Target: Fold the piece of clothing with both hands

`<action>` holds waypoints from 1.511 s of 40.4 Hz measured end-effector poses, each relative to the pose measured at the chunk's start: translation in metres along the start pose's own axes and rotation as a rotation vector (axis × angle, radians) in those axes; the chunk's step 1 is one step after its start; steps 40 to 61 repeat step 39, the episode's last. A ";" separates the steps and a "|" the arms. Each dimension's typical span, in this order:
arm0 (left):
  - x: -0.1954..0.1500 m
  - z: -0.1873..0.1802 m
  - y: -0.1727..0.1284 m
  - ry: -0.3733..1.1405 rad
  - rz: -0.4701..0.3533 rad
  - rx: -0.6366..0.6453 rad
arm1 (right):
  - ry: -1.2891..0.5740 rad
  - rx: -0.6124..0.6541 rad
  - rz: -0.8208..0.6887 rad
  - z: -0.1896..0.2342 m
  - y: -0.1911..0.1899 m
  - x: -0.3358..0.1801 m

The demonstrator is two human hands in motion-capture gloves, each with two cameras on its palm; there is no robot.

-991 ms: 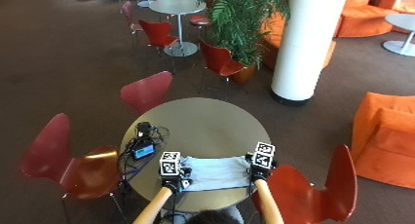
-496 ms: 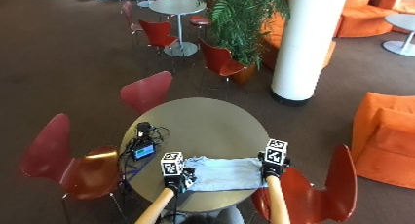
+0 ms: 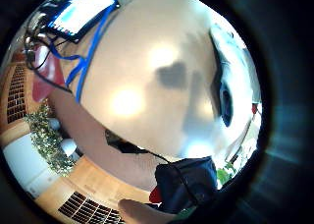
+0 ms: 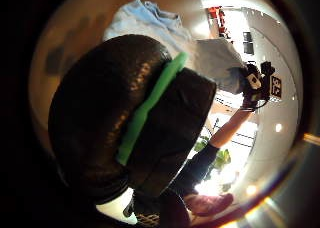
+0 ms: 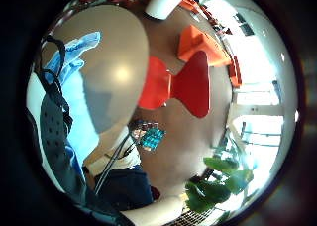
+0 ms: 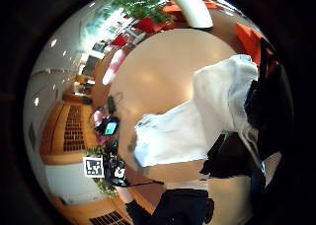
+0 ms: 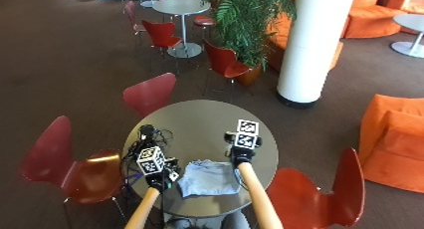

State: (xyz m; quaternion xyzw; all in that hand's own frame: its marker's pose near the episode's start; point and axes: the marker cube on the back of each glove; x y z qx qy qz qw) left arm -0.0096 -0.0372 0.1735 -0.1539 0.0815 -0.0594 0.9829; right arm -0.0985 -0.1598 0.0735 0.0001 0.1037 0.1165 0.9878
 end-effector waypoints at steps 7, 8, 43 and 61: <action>-0.025 -0.047 0.029 0.098 -0.048 0.241 | 0.021 -0.106 -0.184 0.067 0.020 -0.128; -0.029 -0.053 0.036 0.103 -0.053 0.260 | 0.025 -0.129 -0.209 0.079 0.026 -0.145; -0.063 -0.094 0.095 0.034 -0.149 0.217 | -0.247 -0.065 -0.354 -0.008 0.075 -0.152; -0.063 -0.094 0.095 0.034 -0.149 0.217 | -0.247 -0.065 -0.354 -0.008 0.075 -0.152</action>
